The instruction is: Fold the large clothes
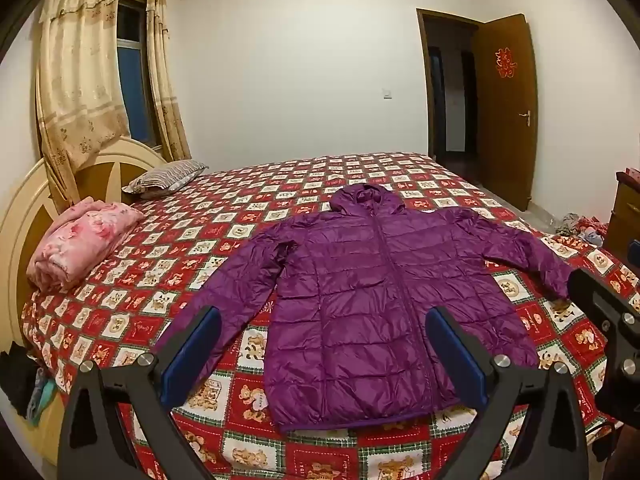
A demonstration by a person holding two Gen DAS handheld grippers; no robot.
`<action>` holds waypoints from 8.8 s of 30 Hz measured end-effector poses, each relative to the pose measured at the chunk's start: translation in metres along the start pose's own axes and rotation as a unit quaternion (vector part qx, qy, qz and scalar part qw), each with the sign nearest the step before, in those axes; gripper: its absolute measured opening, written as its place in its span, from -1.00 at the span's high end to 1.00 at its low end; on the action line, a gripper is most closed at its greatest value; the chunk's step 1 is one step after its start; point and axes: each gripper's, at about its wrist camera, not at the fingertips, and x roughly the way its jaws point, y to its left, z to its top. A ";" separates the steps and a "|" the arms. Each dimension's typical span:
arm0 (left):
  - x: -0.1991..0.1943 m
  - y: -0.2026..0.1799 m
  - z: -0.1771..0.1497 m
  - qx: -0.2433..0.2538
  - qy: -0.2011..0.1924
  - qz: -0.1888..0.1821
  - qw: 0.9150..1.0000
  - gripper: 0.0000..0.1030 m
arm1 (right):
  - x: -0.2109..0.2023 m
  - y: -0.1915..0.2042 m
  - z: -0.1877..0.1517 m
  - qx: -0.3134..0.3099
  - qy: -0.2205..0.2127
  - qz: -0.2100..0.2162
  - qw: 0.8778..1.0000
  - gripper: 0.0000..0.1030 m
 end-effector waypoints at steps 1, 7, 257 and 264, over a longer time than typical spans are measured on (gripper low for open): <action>0.001 0.000 -0.001 0.000 0.004 -0.002 1.000 -0.98 | 0.000 -0.001 0.000 0.001 0.000 0.000 1.000 -1.00; -0.001 0.011 0.002 -0.020 -0.005 0.009 1.000 -0.98 | 0.005 -0.001 -0.002 0.006 -0.002 0.002 1.000 -1.00; 0.440 -0.032 0.024 0.004 0.171 0.049 0.984 -0.62 | 0.422 -0.048 -0.011 -0.063 0.206 0.029 0.976 0.21; 0.444 -0.033 0.019 0.004 0.170 0.053 0.984 -0.69 | 0.420 -0.043 -0.015 -0.075 0.199 0.015 0.977 0.21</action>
